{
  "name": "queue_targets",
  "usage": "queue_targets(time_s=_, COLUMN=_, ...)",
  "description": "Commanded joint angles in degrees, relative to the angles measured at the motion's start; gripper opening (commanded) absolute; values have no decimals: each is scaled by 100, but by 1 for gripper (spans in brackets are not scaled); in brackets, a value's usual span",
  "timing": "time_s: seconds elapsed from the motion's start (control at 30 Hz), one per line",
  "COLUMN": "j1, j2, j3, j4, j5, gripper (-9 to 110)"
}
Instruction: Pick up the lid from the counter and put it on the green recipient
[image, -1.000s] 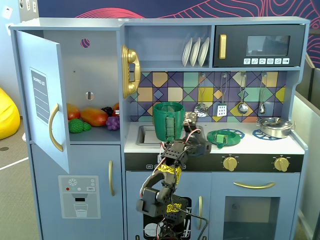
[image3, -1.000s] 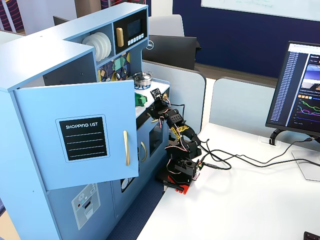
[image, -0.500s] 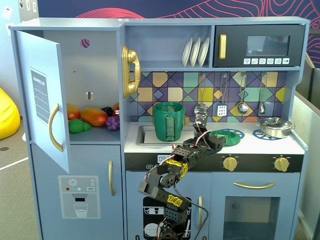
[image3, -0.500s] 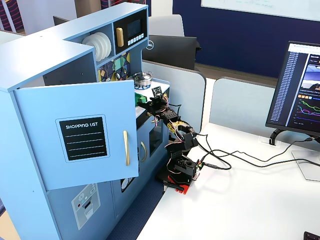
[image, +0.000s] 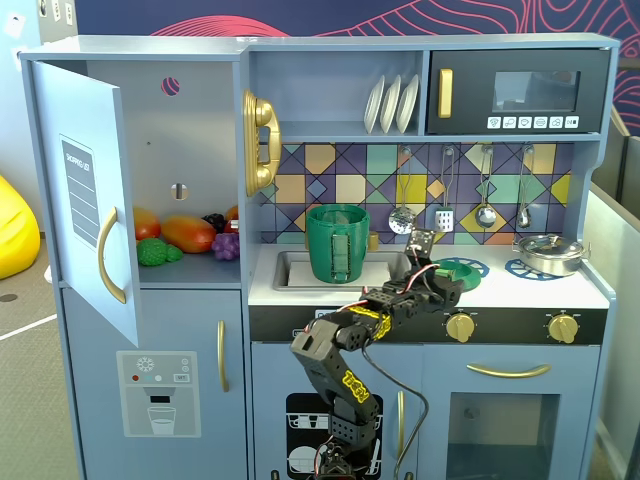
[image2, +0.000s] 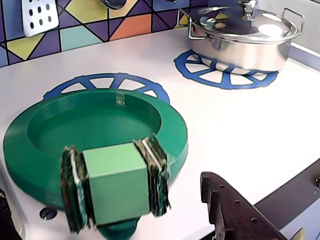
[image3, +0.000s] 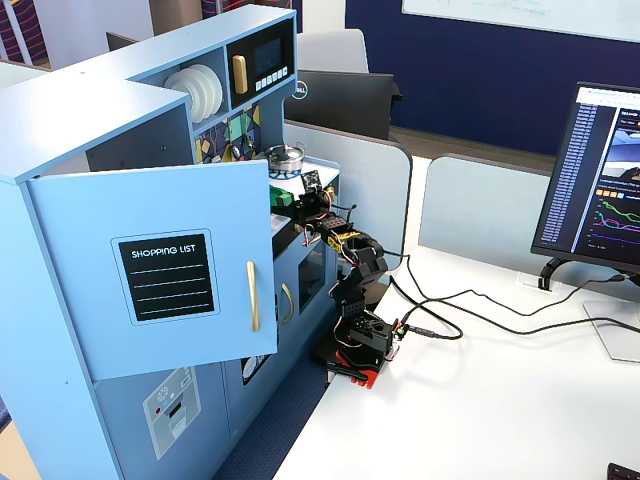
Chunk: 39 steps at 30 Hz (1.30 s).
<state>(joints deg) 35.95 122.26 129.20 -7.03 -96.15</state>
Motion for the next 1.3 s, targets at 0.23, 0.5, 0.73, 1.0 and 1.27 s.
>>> queue_targets(time_s=0.23, j1=-132, j2=-1116, j3=-1538, j4=-158, j5=44, gripper=42)
queue_targets(time_s=0.5, j1=-334, j2=-1556, j3=-1960, j4=88, j5=-290, gripper=17)
queue_targets(time_s=0.73, j1=-422, j2=-1441, j3=-1863, j4=316, j5=-589, gripper=0)
queue_targets(time_s=1.0, j1=-431, j2=-1204, j3=-2742, j4=756, j5=-457, gripper=0)
queue_targets(time_s=1.27, j1=-659, j2=-668, j3=-3946, j4=1775, j5=35, gripper=0)
